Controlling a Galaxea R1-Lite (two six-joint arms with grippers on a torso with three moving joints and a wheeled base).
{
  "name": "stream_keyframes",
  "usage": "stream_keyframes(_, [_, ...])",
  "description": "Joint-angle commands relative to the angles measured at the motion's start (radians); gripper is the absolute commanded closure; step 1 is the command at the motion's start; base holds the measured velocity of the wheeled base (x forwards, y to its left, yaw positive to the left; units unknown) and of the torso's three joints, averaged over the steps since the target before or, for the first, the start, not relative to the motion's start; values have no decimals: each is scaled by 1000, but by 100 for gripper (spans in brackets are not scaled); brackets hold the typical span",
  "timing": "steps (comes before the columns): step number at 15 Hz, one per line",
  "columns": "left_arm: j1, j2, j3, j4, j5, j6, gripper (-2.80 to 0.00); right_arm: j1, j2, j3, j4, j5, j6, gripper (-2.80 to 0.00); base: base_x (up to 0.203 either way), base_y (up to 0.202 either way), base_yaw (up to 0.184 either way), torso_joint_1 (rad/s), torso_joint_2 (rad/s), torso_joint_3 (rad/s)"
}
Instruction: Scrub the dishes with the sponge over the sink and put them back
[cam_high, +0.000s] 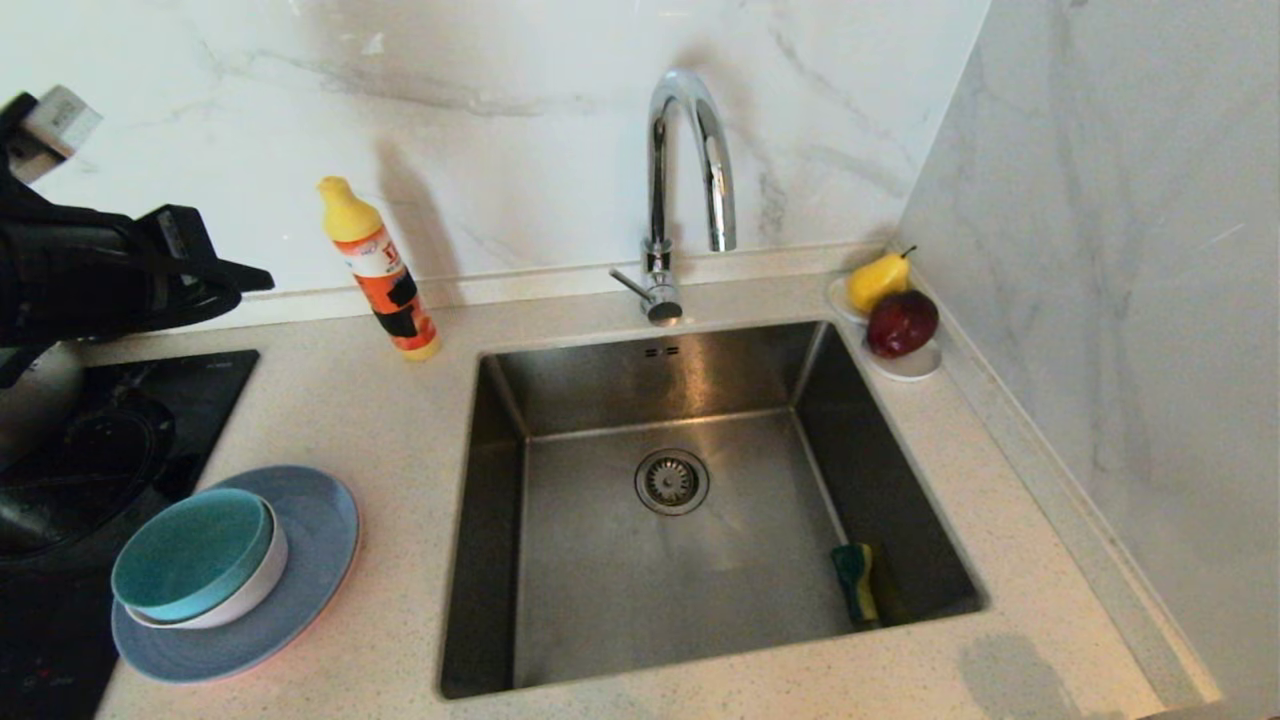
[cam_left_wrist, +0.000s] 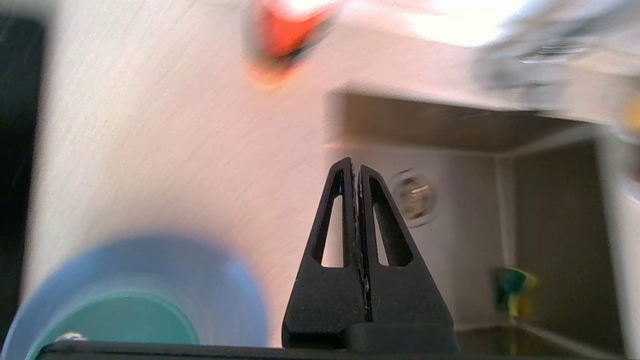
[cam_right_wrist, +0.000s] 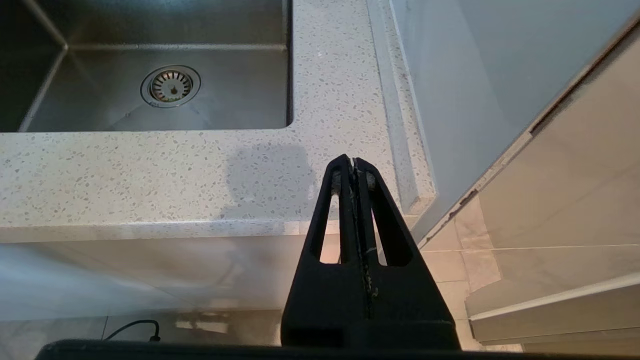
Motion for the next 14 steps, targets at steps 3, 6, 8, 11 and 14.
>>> stream_keyframes(3, [-52,-340,167,-19,-28,65,0,0,-2,0,0,0,0,0,0,0,0,0,0,0])
stream_keyframes(6, [-57,-649,332,-16,3,84,0,0,-2,0,0,1,0,0,0,0,0,0,0,0])
stream_keyframes(8, [-57,-864,447,-4,50,99,0,0,-2,0,0,0,0,0,0,0,0,0,0,0])
stream_keyframes(11, [-53,-1204,610,98,90,142,0,0,-2,0,0,0,0,0,0,0,0,0,0,0])
stream_keyframes(14, [-51,-1429,809,225,138,204,0,0,-2,0,0,0,0,0,0,0,0,0,0,0])
